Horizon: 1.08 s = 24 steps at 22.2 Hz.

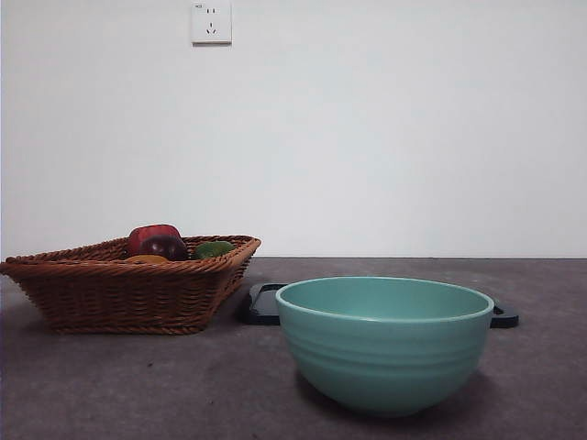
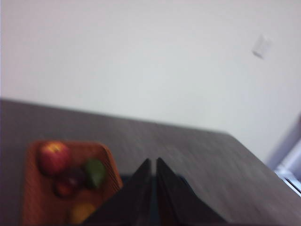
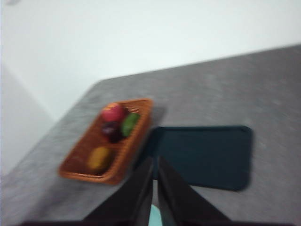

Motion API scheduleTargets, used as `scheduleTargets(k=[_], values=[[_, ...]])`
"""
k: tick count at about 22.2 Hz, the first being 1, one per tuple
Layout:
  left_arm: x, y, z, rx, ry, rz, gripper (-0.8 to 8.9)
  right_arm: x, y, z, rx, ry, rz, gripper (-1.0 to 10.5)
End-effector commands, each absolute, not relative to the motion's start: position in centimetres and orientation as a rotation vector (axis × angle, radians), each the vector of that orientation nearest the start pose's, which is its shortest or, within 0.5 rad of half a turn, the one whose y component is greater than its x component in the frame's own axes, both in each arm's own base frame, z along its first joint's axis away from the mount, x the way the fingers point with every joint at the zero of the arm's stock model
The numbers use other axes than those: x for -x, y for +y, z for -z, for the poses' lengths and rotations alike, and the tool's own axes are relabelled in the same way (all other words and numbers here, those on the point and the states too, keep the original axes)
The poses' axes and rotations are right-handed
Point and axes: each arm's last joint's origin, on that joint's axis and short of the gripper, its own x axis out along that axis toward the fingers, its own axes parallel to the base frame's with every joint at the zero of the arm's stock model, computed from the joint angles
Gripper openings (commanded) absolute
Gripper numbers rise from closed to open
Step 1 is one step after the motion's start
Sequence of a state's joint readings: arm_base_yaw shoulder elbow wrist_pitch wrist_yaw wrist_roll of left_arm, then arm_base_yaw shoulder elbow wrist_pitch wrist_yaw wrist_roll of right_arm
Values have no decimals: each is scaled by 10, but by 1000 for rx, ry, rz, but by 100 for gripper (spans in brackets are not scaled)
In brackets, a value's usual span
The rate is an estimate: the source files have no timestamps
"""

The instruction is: Pick up the wifruite, put it on the bowl, pick up the plate, put it on desk

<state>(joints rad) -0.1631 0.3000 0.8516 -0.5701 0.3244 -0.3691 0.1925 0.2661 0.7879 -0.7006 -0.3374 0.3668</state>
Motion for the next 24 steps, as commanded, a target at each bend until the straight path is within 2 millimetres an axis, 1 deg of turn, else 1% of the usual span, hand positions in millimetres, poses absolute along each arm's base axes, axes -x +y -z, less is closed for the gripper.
scheduleTargets(k=[1, 4, 7, 12, 15, 19, 22, 24], values=[[-41, -18, -366, 341, 158, 554, 15, -32, 18, -341, -337, 241, -554, 10], [-48, -21, -363, 330, 227, 610, 15, -29, 19, -345, -308, 231, -623, 10], [-52, -23, -360, 332, 279, 622, 15, -27, 21, -344, -287, 251, -682, 10], [-50, -24, -355, 309, 338, 644, 15, -24, 22, -338, -264, 320, -729, 10], [-47, -24, -349, 254, 388, 662, 15, -23, 22, -334, -229, 352, -770, 10], [-43, -25, -341, 139, 436, 715, 15, -21, 22, -332, -233, 381, -795, 10], [-41, -27, -340, 72, 432, 778, 15, -21, 23, -332, -244, 393, -816, 10], [-40, -28, -340, 56, 430, 810, 15, -21, 23, -331, -257, 407, -820, 10]])
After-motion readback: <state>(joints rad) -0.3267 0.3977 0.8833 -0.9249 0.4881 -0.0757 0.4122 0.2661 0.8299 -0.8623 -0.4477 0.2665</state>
